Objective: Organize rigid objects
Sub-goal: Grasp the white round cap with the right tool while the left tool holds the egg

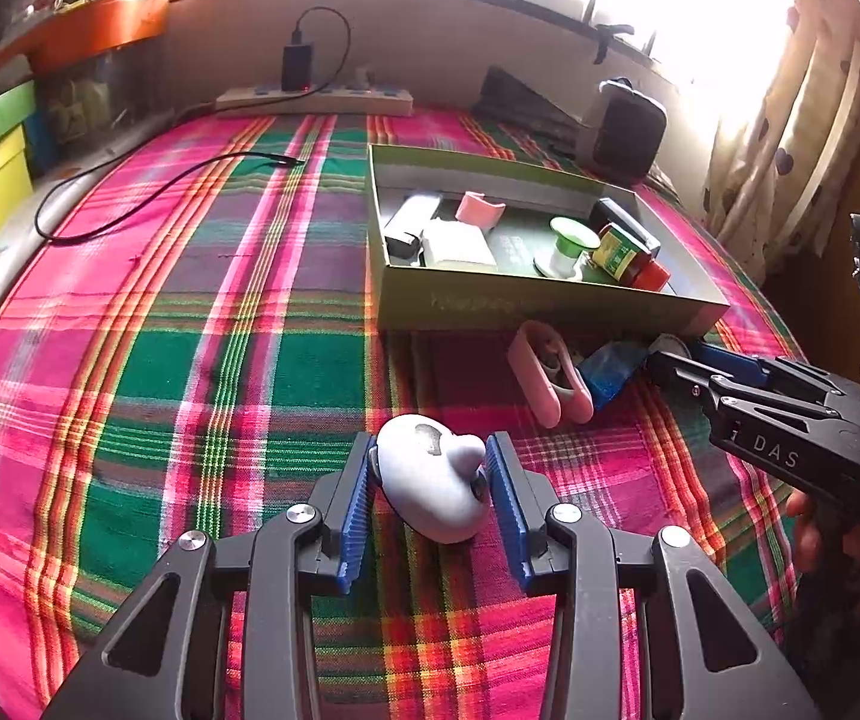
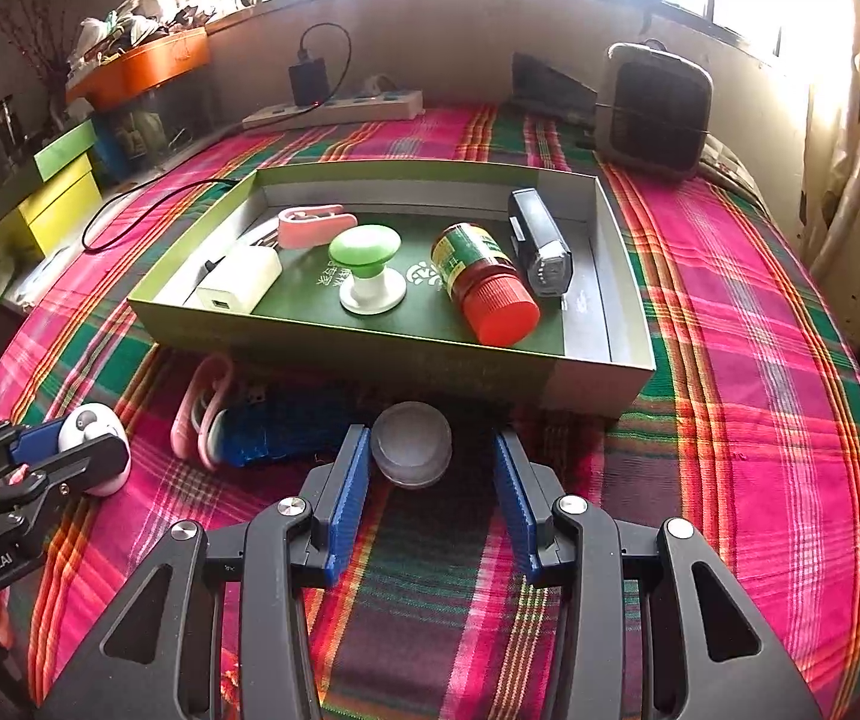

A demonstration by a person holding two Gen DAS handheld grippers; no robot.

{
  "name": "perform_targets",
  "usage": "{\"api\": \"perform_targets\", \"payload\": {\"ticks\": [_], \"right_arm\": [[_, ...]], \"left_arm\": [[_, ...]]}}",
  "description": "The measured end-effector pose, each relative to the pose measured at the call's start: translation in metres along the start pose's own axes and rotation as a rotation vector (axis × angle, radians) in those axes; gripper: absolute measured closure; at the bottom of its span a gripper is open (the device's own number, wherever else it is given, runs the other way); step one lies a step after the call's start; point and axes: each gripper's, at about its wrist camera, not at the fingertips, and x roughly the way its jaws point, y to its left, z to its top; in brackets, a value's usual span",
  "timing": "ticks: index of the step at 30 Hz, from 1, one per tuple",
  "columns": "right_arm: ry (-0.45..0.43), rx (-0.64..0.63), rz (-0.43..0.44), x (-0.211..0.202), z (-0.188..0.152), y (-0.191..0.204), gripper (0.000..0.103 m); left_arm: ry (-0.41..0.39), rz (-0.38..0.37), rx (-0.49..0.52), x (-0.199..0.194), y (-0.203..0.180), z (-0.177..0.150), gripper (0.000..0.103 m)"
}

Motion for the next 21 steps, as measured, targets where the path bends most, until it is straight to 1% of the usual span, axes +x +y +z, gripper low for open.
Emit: {"api": "perform_targets", "payload": {"ticks": [8,21], "right_arm": [[0.011,0.035,-0.022,0.003,0.002,-0.008,0.061],[0.004,0.061,0.001,0.003,0.002,-0.013,0.061]], "left_arm": [[-0.002,-0.005,-0.007,0.000,0.002,0.000,0.067],[-0.002,-0.005,-0.007,0.000,0.002,0.001,0.067]]}}
